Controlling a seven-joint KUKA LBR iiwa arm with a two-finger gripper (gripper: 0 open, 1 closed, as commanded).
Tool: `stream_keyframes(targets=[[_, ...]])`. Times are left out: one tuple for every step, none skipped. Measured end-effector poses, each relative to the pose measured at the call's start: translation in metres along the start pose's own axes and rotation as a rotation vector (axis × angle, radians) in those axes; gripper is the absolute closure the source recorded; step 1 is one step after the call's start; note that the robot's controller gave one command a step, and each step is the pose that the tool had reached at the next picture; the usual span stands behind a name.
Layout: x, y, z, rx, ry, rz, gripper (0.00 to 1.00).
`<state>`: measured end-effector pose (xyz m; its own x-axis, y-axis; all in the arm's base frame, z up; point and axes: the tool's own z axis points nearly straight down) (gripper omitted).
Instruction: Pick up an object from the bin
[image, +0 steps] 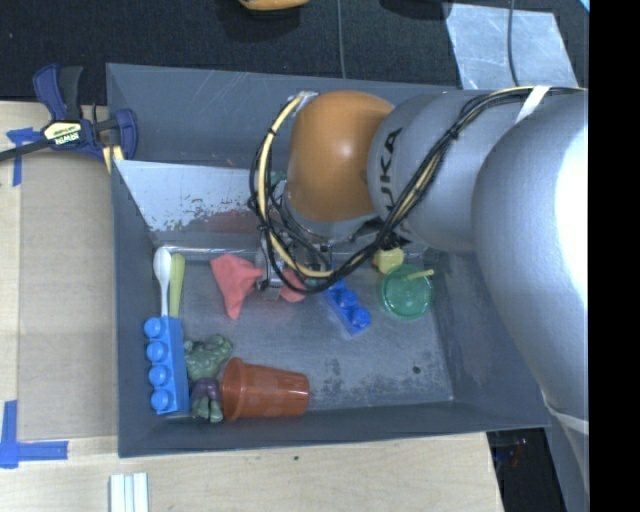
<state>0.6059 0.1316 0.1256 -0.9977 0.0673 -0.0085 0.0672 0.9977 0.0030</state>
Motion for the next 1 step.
stream_keyframes(targets=[[0.0649, 0.0328, -0.0697, 0.002, 0.004, -0.032, 1.00]])
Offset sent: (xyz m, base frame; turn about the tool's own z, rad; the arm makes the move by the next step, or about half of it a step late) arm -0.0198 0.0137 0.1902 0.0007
